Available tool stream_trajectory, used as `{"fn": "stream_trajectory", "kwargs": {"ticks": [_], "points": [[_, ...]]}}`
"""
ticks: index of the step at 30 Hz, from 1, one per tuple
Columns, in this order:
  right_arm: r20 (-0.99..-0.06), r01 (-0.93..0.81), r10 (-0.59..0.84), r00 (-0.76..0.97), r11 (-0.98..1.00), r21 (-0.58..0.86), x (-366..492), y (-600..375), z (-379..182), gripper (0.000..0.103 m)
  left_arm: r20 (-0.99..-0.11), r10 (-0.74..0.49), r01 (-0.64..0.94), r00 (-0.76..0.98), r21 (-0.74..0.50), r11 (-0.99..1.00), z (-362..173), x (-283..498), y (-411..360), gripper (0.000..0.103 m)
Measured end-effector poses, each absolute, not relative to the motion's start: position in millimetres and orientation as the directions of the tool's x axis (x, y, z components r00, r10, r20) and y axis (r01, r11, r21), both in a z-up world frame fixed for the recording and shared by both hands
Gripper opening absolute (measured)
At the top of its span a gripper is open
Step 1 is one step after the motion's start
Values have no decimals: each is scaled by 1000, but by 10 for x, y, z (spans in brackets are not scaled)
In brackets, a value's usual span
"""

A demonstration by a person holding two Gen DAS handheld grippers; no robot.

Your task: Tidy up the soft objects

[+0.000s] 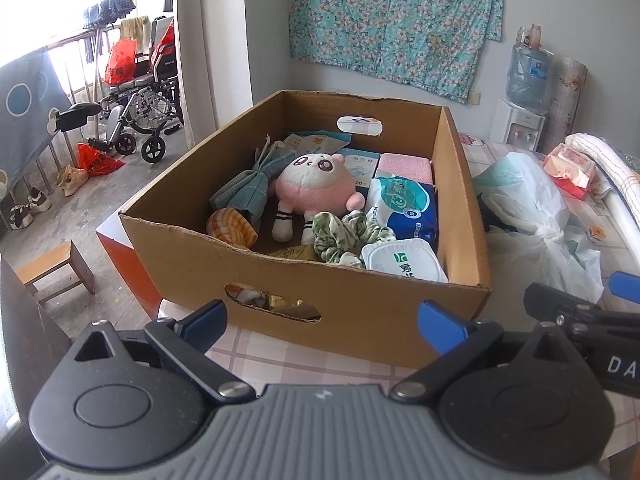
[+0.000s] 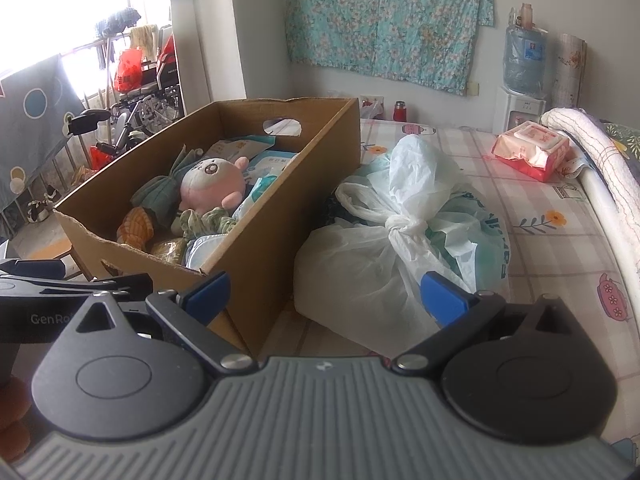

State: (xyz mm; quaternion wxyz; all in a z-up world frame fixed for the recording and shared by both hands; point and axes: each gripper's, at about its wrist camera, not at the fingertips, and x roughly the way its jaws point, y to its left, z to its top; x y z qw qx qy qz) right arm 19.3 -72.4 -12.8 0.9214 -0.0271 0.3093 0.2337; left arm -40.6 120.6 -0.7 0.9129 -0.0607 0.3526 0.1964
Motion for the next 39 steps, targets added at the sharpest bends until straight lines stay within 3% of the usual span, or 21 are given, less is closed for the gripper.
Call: {"fn": "stream_trajectory", "kwargs": {"ticks": [39], "points": [[-596, -446, 409, 691, 890, 94, 205, -714, -181, 102, -679, 317, -404, 663, 32, 914, -69, -450, 1239, 102]]}}
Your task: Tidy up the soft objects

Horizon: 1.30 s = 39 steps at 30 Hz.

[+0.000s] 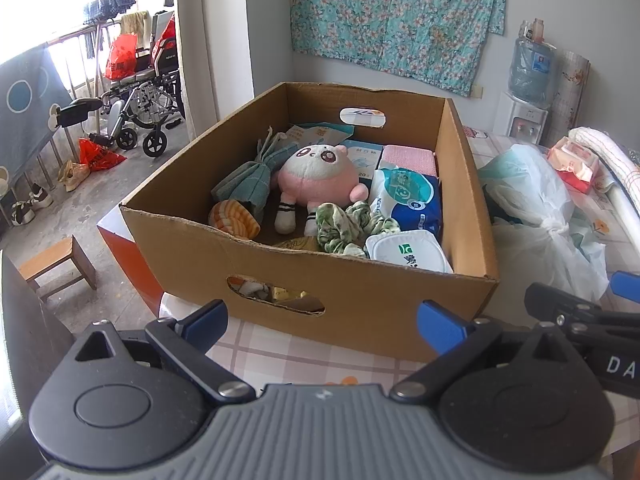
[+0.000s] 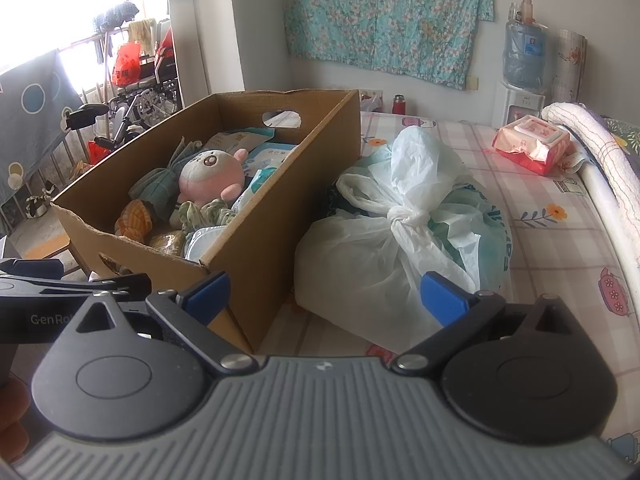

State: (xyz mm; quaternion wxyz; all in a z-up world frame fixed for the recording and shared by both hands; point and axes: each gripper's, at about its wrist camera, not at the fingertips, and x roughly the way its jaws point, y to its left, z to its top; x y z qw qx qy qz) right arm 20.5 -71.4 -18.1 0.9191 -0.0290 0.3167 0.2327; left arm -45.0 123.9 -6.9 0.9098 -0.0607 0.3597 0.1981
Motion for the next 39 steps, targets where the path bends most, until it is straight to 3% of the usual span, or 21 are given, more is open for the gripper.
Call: {"fn": "stream_trajectory", "kwargs": {"ticks": [39], "points": [[-599, -448, 409, 689, 889, 92, 213, -710, -197, 102, -682, 316, -404, 659, 33, 914, -62, -427, 1254, 102]]}}
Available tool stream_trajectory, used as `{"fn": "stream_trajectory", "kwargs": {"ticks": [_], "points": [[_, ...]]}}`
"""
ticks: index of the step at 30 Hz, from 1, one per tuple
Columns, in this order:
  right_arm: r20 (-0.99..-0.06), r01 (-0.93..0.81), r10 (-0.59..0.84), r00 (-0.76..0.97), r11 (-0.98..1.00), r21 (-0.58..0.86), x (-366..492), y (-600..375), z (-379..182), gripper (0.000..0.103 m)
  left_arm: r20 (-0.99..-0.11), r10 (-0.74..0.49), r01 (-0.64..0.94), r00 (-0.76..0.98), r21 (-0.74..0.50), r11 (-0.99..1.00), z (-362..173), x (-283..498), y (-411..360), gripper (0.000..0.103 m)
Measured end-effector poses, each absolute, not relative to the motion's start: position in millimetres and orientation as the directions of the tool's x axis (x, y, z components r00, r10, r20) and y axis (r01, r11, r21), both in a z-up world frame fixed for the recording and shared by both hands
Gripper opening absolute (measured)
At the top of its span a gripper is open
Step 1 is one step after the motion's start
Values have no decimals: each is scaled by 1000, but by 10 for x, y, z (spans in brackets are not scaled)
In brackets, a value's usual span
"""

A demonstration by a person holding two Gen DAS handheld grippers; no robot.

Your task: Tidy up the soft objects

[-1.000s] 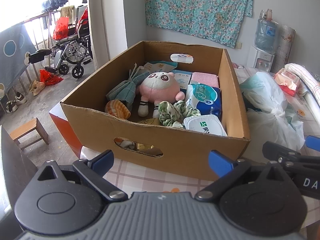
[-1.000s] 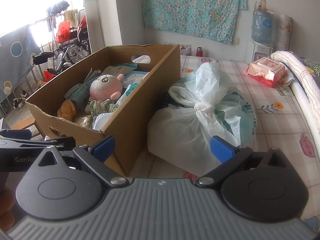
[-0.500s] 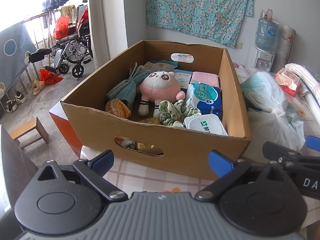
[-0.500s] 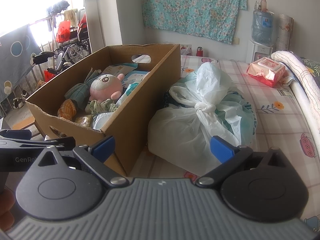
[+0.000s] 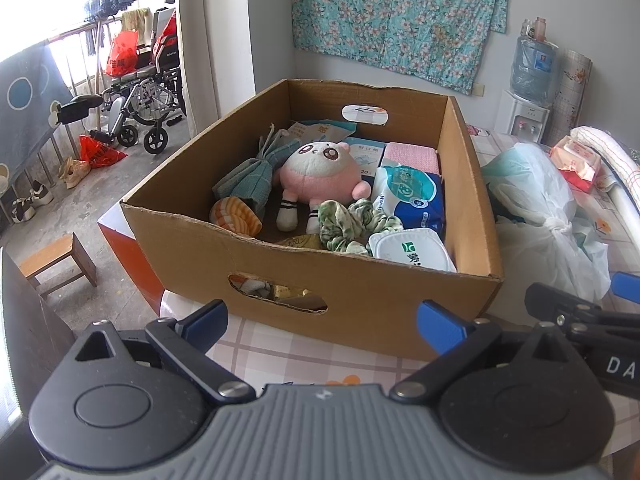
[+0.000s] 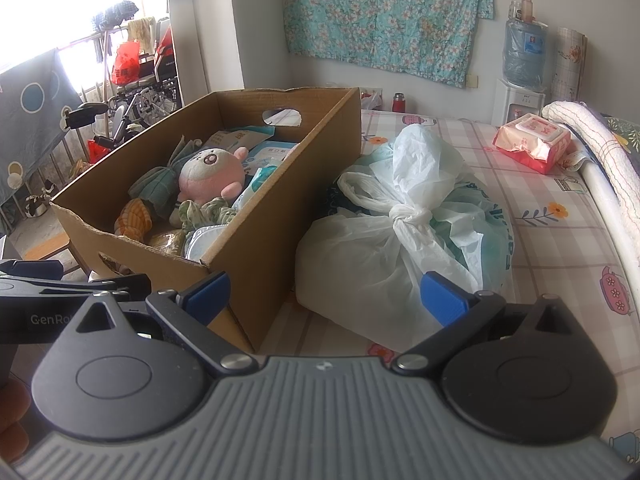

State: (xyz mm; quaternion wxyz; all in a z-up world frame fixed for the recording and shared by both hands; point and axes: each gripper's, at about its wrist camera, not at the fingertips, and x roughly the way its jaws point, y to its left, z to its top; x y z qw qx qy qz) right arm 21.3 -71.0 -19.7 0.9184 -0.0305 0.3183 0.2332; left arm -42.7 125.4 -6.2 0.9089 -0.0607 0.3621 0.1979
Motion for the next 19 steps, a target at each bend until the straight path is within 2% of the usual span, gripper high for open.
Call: {"fn": "stream_trajectory", "kwargs": {"ticks": [19], "points": [[-608, -448, 409, 681, 889, 97, 237, -699, -238, 102, -688, 315, -406, 654, 31, 913, -105, -445, 1274, 102]]}}
